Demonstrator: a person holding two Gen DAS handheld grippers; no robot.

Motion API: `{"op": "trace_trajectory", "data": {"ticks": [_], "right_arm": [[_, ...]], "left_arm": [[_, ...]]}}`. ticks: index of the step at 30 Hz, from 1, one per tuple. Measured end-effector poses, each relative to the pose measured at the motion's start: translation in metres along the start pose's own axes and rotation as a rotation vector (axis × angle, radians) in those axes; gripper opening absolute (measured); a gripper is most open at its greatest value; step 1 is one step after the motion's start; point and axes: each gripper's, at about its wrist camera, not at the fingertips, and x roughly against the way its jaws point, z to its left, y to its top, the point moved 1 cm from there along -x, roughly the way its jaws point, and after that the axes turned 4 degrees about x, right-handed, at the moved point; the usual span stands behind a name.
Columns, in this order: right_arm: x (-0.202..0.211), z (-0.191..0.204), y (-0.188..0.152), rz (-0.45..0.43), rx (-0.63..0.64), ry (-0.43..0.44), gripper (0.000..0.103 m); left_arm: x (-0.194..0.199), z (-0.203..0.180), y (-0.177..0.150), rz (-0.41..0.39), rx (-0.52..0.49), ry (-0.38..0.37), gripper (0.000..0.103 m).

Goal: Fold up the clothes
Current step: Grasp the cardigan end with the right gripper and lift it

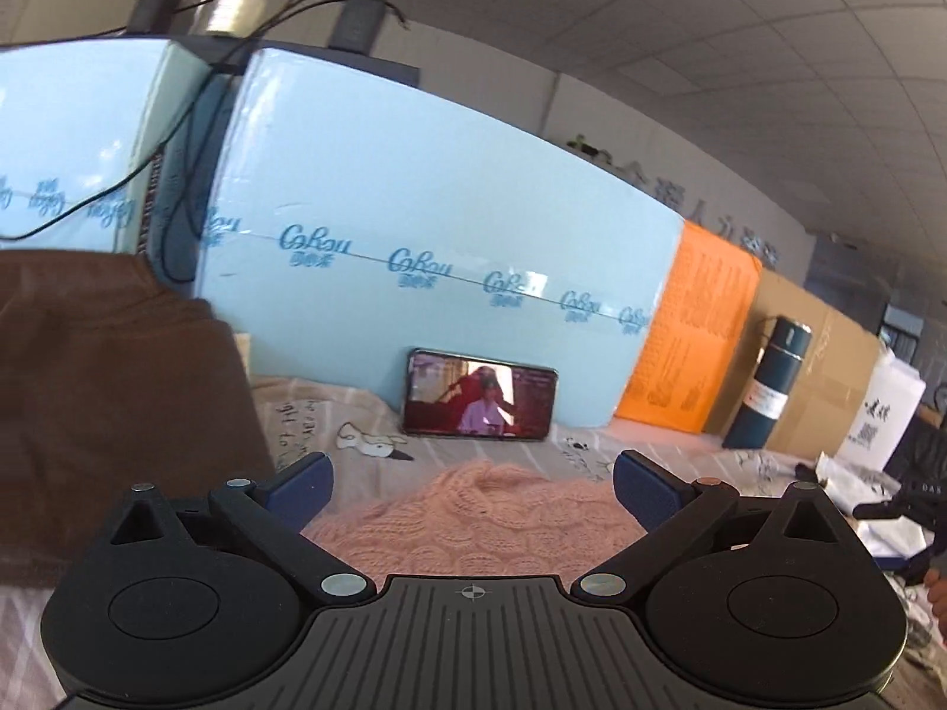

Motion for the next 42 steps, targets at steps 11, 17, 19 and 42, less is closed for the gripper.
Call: {"op": "trace_trajectory", "data": {"ticks": [11,17,19,42], "right_arm": [[-0.026,0.006,0.006,-0.004,-0.071,0.054,0.083],[-0.048,0.007,0.005,-0.054,-0.035,-0.004,0.064],[-0.05,0.008,0.002,-0.082,0.011,-0.042,0.044],[0.055,0.049,-0.027,-0.484,0.402,-0.245,0.016]], "left_arm": [[-0.011,0.001,-0.014,0.074,-0.027,-0.006,0.102],[-0.014,0.0,-0.018,0.085,-0.045,0.001,0.102],[-0.015,0.001,-0.019,0.087,-0.049,0.008,0.102],[-0.011,-0.007,-0.02,0.041,-0.107,-0.004,0.102]]}}
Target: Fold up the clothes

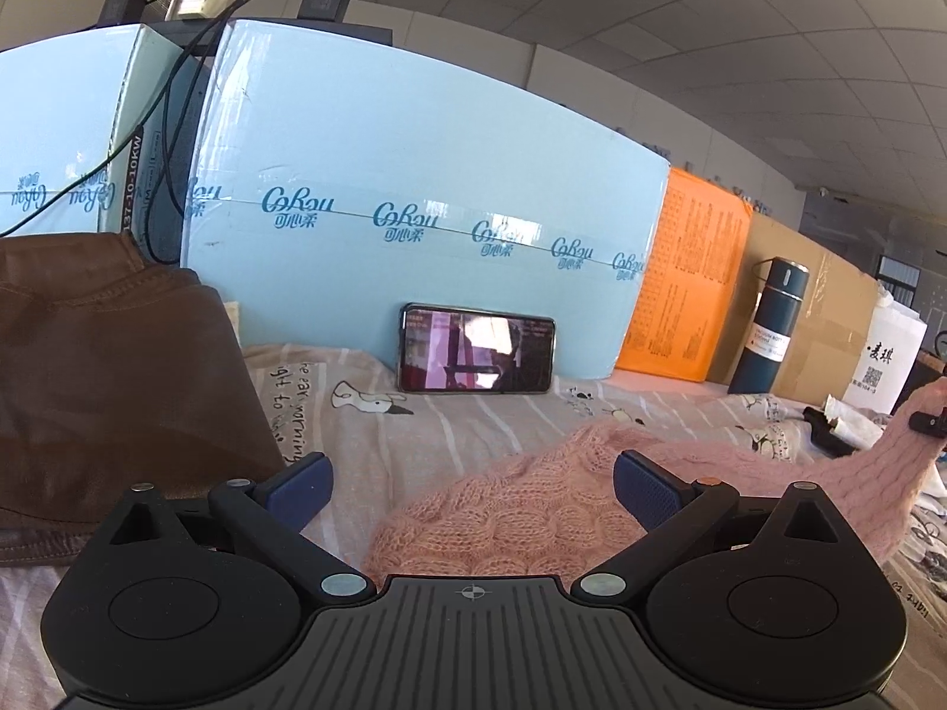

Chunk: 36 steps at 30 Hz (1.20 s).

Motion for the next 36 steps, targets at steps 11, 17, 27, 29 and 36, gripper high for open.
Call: {"op": "trace_trajectory", "data": {"ticks": [11,17,27,29,36], "right_arm": [[0.007,0.073,-0.02,0.117,0.137,0.381,0.021],[0.007,0.113,-0.041,0.197,0.291,0.471,0.032],[0.034,0.139,-0.05,0.233,0.323,0.638,0.078],[0.037,0.142,-0.052,0.262,0.309,0.672,0.079],[0.012,0.148,-0.074,0.4,0.256,0.685,0.081]], "left_arm": [[-0.001,0.0,-0.002,0.016,0.007,-0.042,0.102],[-0.001,-0.001,-0.002,0.019,0.008,-0.047,0.102],[-0.003,-0.002,-0.003,0.032,-0.002,-0.056,0.102],[-0.002,-0.002,-0.003,0.032,0.0,-0.062,0.102],[-0.004,-0.002,-0.004,0.041,0.0,-0.061,0.102]]}}
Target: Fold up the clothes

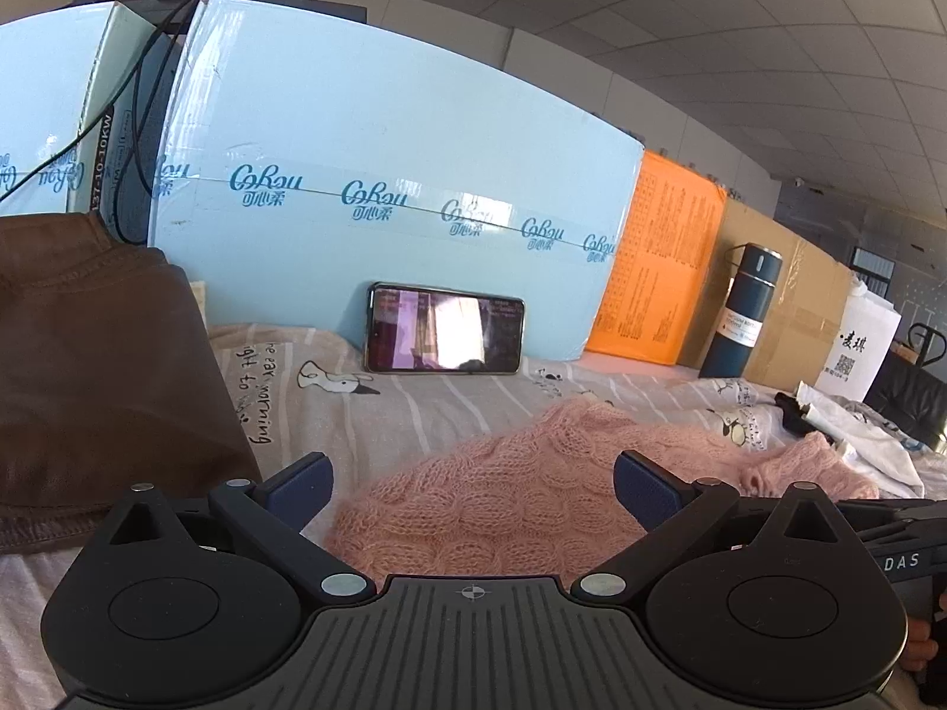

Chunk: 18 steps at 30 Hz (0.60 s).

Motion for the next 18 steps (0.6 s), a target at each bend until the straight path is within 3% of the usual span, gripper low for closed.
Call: {"op": "trace_trajectory", "data": {"ticks": [3,5,7,9,11,13,15,18], "right_arm": [[0.017,-0.006,0.002,-0.073,-0.044,0.038,0.081],[0.04,-0.017,0.004,-0.181,-0.098,0.044,0.083],[0.064,-0.032,0.005,-0.308,-0.163,-0.017,0.09],[0.082,-0.048,0.002,-0.405,-0.239,-0.161,0.097],[0.088,-0.066,-0.004,-0.419,-0.317,-0.331,0.098],[0.086,-0.084,-0.011,-0.381,-0.413,-0.429,0.098],[0.081,-0.102,-0.02,-0.339,-0.523,-0.429,0.098],[0.069,-0.115,-0.027,-0.274,-0.628,-0.355,0.098]], "left_arm": [[-0.001,0.002,0.0,0.007,0.006,0.022,0.102],[-0.002,0.003,0.0,0.013,0.012,0.038,0.102],[-0.004,0.004,-0.001,0.023,0.016,0.043,0.102],[-0.004,0.004,-0.002,0.029,0.014,0.046,0.102],[-0.004,0.004,-0.002,0.031,0.011,0.045,0.102],[-0.004,0.003,-0.002,0.031,0.009,0.043,0.102],[-0.004,0.003,-0.002,0.032,0.008,0.044,0.102],[-0.005,0.003,-0.003,0.039,0.007,0.044,0.102]]}}
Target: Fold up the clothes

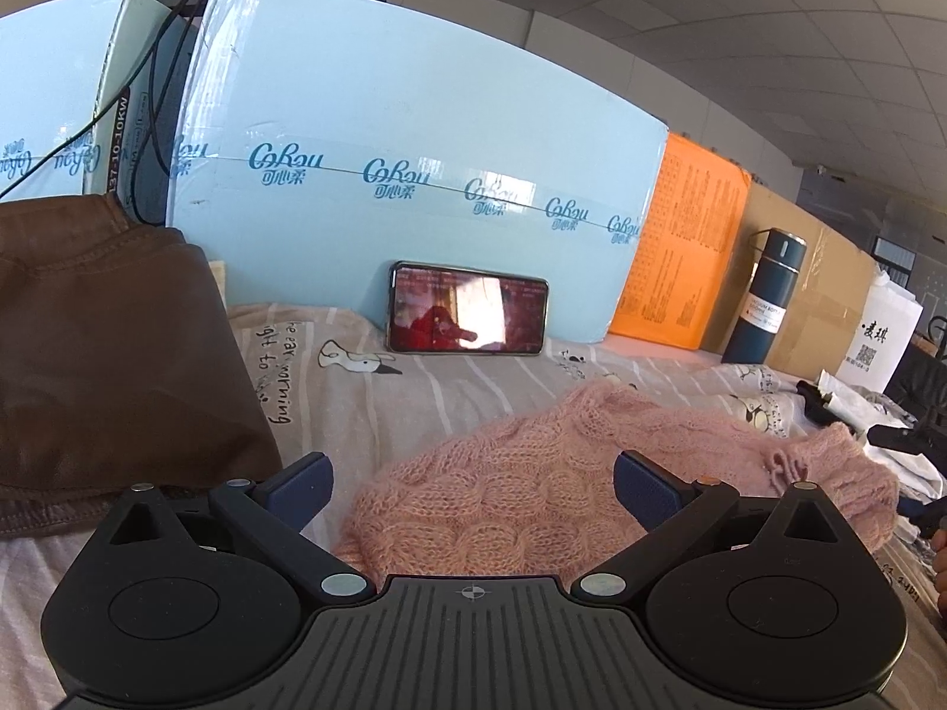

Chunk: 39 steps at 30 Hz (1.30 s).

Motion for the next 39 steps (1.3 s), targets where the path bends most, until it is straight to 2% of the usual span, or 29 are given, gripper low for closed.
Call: {"op": "trace_trajectory", "data": {"ticks": [3,6,7,8,12,15,16,20,23,27,30,32,34,39], "right_arm": [[-0.008,0.002,-0.004,0.045,0.016,0.007,0.097],[-0.012,0.014,-0.01,0.091,0.091,0.064,0.089],[-0.012,0.017,-0.012,0.098,0.113,0.074,0.074],[-0.011,0.02,-0.014,0.098,0.134,0.074,0.067],[-0.006,0.026,-0.017,0.081,0.176,0.079,0.054],[0.001,0.025,-0.014,0.041,0.17,0.093,0.039],[0.004,0.027,-0.013,0.028,0.183,0.122,0.027],[0.022,0.049,-0.014,-0.045,0.308,0.213,0.025],[0.036,0.053,-0.008,-0.088,0.327,0.214,0.023],[0.05,0.043,0.007,-0.136,0.316,0.166,0.021],[0.054,0.032,0.018,-0.182,0.342,0.057,0.021],[0.051,0.033,0.019,-0.209,0.41,-0.033,0.021],[0.048,0.036,0.017,-0.215,0.471,-0.084,0.021],[0.051,0.067,0.004,-0.266,0.598,-0.033,0.021]], "left_arm": [[-0.002,0.0,-0.001,0.01,-0.003,-0.002,0.102],[-0.004,-0.001,-0.002,0.022,-0.008,-0.004,0.102],[-0.005,-0.001,-0.002,0.028,-0.009,-0.004,0.102],[-0.005,-0.002,-0.002,0.031,-0.01,-0.007,0.102],[-0.007,-0.002,-0.003,0.042,-0.012,-0.014,0.102],[-0.008,-0.002,-0.003,0.048,-0.012,-0.017,0.102],[-0.008,-0.002,-0.003,0.053,-0.011,-0.02,0.102],[-0.011,-0.003,-0.003,0.071,-0.008,-0.034,0.102],[-0.009,-0.003,-0.004,0.067,-0.006,-0.048,0.102],[-0.006,-0.006,-0.004,0.053,-0.008,-0.078,0.102],[-0.002,-0.009,-0.005,0.032,-0.018,-0.083,0.102],[-0.003,-0.01,-0.005,0.032,-0.024,-0.043,0.102],[-0.004,-0.011,-0.005,0.035,-0.031,0.005,0.102],[-0.023,-0.01,-0.009,0.151,-0.067,0.141,0.102]]}}
